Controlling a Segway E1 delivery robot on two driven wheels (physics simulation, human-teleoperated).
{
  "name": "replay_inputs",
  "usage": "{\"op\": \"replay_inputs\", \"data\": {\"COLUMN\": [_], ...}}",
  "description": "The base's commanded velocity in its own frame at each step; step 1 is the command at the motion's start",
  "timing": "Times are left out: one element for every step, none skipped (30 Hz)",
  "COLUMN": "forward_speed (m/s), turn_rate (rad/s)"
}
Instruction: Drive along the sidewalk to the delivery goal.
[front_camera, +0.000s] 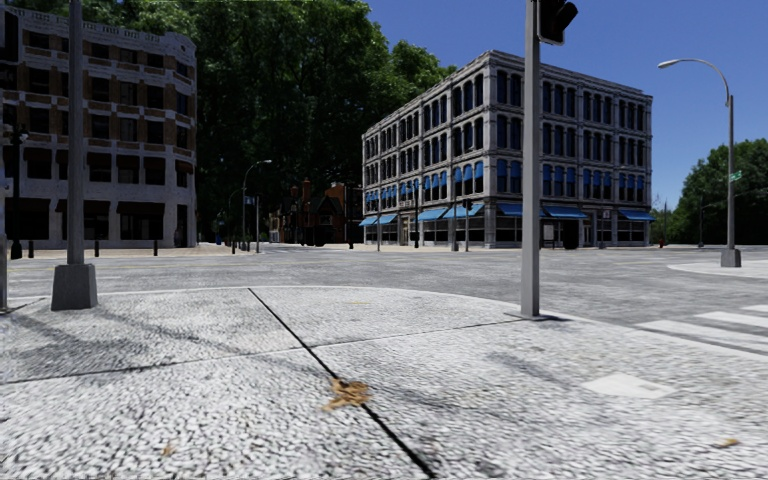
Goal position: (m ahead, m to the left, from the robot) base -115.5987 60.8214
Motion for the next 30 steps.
{"op": "replay_inputs", "data": {"forward_speed": [0.0,0.0,0.0,0.0,0.0,0.0,0.0,0.0,0.0,0.0,0.0,0.0,0.0,0.0,0.0,0.0,0.0,0.0,0.0,0.0,0.0,0.0,0.0,0.0,0.0,0.0,0.0,0.0,0.0,0.0], "turn_rate": [1.2,1.2,1.2,1.2,1.2,1.2,1.2,1.2,1.2,1.2,1.2,1.2,1.2,1.2,1.2,1.2,1.2,1.2,1.2,1.2,1.2,1.2,1.2,1.2,1.2,1.2,1.2,1.2,1.2,1.2]}}
